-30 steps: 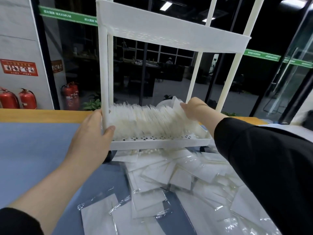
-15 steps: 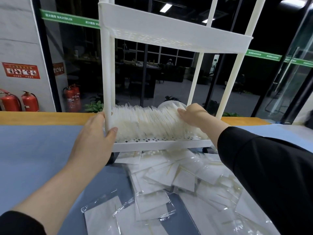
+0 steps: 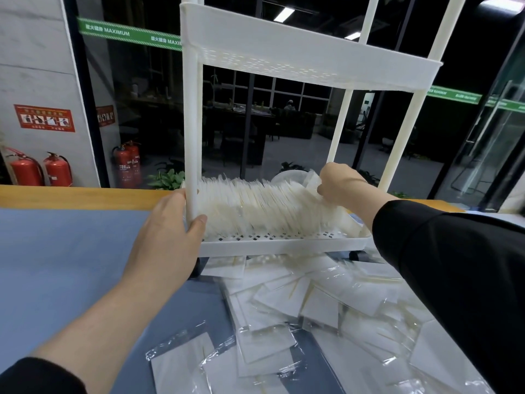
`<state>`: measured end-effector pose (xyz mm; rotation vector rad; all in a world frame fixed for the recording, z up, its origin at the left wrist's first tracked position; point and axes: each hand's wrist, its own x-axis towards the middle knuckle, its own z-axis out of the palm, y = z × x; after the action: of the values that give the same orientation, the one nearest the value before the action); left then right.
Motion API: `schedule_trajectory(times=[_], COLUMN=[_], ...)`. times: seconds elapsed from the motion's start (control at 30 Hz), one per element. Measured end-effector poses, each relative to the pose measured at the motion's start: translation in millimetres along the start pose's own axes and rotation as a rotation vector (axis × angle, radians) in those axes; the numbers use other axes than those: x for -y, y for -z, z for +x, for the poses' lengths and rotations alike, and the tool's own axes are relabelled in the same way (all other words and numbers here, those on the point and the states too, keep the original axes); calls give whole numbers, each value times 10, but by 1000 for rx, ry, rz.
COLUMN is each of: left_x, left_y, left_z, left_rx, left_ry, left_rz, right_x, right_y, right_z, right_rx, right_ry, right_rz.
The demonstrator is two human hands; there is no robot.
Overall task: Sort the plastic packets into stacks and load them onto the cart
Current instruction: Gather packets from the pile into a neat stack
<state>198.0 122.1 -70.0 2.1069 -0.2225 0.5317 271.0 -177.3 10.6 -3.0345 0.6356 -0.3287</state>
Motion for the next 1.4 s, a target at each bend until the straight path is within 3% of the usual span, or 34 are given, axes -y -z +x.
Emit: schedule_trajectory(times=[0.17, 0.23, 0.37, 0.4, 0.43, 0.5, 0.53, 0.63, 0.7, 0.77, 0.87, 0.97, 1.03, 1.1, 1.23, 1.4], left_x=[-2, -19, -31, -36, -37, -42, -44, -59, -80, -97, -198, -361, -532, -685, -822, -624], left_y=[2, 2, 14, 20, 23, 21, 16, 16, 24, 41, 105, 149, 166, 151, 164, 399], left_z=[1, -2, -6, -12, -16, -22, -26, -38, -55, -76, -137, -294, -447, -630, -981, -1278], left_rx=[-2, -6, -4, -2, 2, 6, 9, 14, -58, -213, -433, -479, -408, -226, 162, 336], left_ry=[-7, -7, -9, -7, -2, 3, 3, 11, -5, -72, -234, -358, -398, -384, -65, 149], left_rz=[7, 6, 12, 10, 9, 14, 14, -28, -70, -91, -118, -128, -130, -57, 57, 384], right_x=[50, 118, 56, 17, 29, 3, 29, -8, 60, 41, 13, -145, -313, -464, -528, -329], right_y=[92, 142, 174, 157, 135, 147, 223, 192, 313, 389, 448, 418, 321, 229, 112, 61], right_z=[-88, -122, -174, -207, -181, -205, -297, -284, -459, -625, -1150, -1688, -1976, -2190, -2506, -2811], right_rx=[140, 69, 21, 62, 97, 185, 192, 24, -107, -208, -197, -18, 68, 120, 337, 376], right_ry=[73, 17, 297, 294, 171, 0, -6, 185, 185, 235, 308, 400, 436, 449, 519, 593], right_rz=[129, 64, -527, -485, -336, 106, 140, -159, 193, 322, 582, 564, 531, 478, 362, 345])
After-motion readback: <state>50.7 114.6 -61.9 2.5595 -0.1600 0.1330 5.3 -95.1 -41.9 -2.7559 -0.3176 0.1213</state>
